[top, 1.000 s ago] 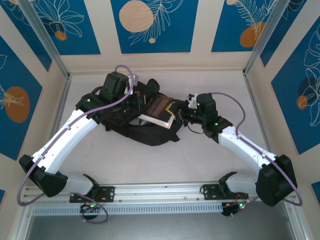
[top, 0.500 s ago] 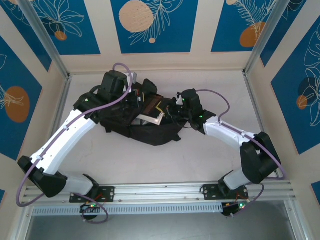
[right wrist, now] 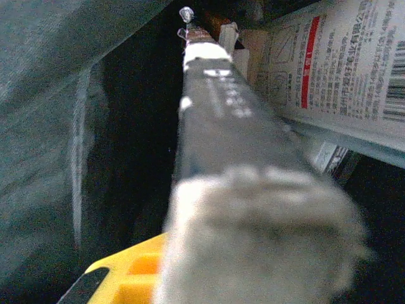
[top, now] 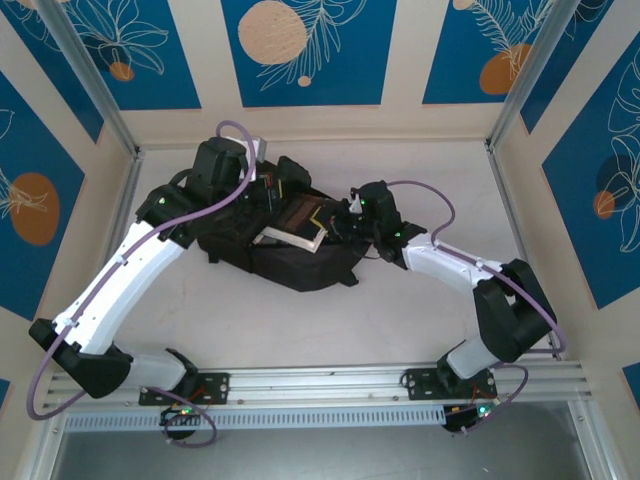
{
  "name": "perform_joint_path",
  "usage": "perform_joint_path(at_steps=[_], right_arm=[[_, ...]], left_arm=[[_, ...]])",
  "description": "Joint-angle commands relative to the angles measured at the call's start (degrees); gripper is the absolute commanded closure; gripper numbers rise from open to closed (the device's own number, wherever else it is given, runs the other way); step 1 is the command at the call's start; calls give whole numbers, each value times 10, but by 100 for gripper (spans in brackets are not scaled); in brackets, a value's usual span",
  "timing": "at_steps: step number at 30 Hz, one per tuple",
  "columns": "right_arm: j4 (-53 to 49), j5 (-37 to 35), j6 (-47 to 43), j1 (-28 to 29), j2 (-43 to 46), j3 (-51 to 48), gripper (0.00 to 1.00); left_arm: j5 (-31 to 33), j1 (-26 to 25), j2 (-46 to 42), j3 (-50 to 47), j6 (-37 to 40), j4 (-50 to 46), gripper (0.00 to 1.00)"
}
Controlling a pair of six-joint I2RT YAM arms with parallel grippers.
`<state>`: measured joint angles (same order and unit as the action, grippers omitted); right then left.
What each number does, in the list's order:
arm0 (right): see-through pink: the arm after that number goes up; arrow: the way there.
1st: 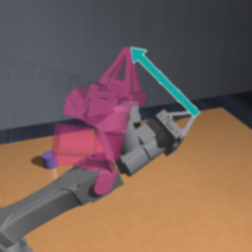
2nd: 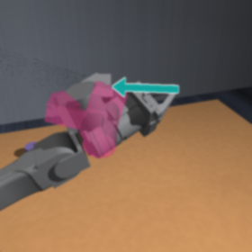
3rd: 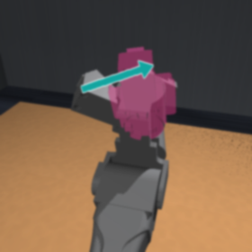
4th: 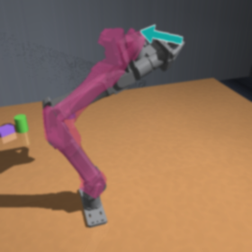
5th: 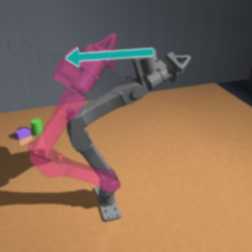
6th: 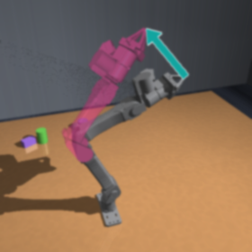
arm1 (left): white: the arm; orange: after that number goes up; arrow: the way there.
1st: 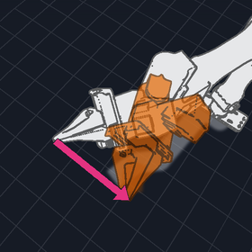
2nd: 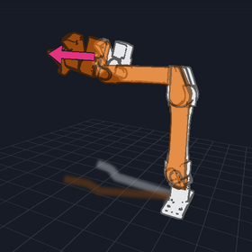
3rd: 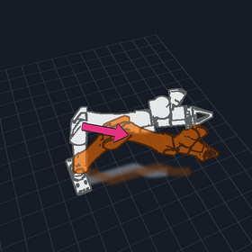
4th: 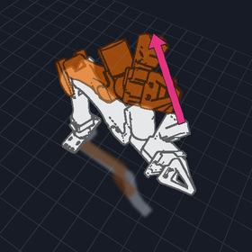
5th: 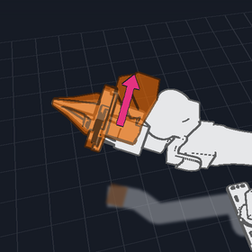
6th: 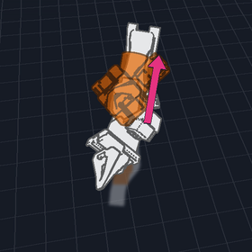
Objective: Pack the student bag
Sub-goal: Place the book in the student bag.
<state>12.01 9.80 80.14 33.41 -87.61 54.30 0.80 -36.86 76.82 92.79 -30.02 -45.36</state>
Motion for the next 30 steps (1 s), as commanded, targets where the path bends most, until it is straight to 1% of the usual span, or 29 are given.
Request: perform_joint_path(at_steps=[1,3,5,8,10,12,14,15,16,19,22,25,27,30], right_arm=[[41,-16,-15,16,-38,39,100],[56,-13,-9,25,-67,66,99],[69,-11,-6,34,-98,92,96],[98,-22,3,45,-142,124,94],[109,-32,-1,50,-169,146,90],[104,-20,-9,51,-200,175,75],[95,14,-12,49,-220,200,60],[89,33,-20,48,-224,208,55],[84,45,-29,48,-221,209,52],[70,44,-57,42,-174,176,47],[66,24,-82,33,-96,105,42],[40,5,-102,21,-12,34,41],[1,-24,-117,15,49,-11,41],[-31,-69,-144,6,141,-77,42]], left_arm=[[-79,-1,2,35,-19,67,100],[-110,-1,12,29,-29,65,100],[-128,-2,15,25,-33,65,100],[-139,-2,10,16,-34,68,100],[-140,-3,10,14,-33,65,100],[-142,-2,11,9,-35,64,100],[-143,-2,12,2,-38,65,100],[-141,-2,11,-3,-39,65,100],[-138,-2,11,-5,-39,62,100],[-130,-1,11,-17,-39,56,100],[-127,-2,12,-32,-41,57,100],[-127,-1,17,-46,-44,64,100],[-131,-1,21,-62,-50,78,100],[-141,-2,34,-82,-64,97,100]])
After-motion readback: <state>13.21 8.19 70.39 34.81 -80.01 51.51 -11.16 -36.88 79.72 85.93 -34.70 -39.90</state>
